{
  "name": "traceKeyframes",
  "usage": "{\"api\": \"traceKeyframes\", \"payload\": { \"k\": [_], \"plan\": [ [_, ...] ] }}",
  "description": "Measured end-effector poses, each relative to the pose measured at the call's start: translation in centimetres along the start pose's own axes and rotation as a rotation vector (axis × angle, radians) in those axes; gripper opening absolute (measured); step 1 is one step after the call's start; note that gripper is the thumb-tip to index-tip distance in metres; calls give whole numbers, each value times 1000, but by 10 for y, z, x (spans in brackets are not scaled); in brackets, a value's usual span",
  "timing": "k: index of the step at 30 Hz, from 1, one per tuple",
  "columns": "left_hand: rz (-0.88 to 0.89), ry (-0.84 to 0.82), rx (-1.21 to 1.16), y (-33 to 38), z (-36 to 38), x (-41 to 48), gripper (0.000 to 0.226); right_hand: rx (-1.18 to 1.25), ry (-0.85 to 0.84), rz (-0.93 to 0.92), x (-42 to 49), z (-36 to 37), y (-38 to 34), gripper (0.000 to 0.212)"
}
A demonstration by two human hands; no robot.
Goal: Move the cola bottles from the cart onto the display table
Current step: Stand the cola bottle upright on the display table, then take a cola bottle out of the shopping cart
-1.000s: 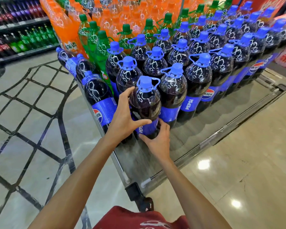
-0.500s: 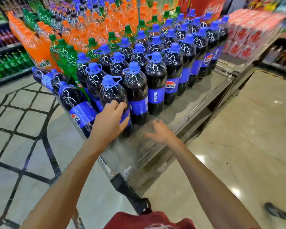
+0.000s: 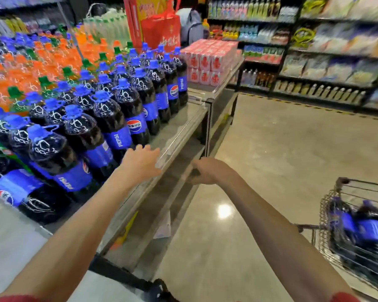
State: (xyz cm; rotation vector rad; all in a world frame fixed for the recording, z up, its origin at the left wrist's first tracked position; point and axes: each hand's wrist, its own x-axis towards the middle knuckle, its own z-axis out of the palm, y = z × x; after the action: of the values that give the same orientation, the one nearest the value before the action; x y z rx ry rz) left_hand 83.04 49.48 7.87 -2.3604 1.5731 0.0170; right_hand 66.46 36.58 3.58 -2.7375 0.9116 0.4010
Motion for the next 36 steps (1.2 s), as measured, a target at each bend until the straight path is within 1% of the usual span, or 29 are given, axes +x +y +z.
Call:
{"api": "traceKeyframes", "payload": {
  "k": [4, 10, 14, 18, 21, 24, 28, 33, 36],
  "plan": [
    [122, 4, -11, 73, -25, 10, 60, 49, 31, 131, -69, -5, 67, 61],
    [349, 28, -54, 195, -58, 7, 61, 94, 23, 397, -164, 13, 159, 66],
    [450, -6, 3, 281, -69, 7, 63, 169, 57, 545, -223, 28, 208, 68],
    [585, 58, 12, 351, -82, 16, 61, 225, 71, 676, -270, 45, 254, 68],
    [693, 60, 19, 401, -93, 23, 62, 237, 54, 761, -300, 57, 288, 59],
    [774, 72, 35, 451, -103, 30, 62, 274, 43, 827, -329, 64, 319, 54],
    [854, 75, 61, 517, -117, 40, 63, 297, 63, 902, -361, 68, 365, 58],
    [926, 88, 76, 595, -131, 59, 62, 320, 25, 943, -382, 78, 426, 65],
    [959, 69, 71, 638, -132, 74, 61, 350, 36, 972, -390, 86, 461, 63]
  ]
}}
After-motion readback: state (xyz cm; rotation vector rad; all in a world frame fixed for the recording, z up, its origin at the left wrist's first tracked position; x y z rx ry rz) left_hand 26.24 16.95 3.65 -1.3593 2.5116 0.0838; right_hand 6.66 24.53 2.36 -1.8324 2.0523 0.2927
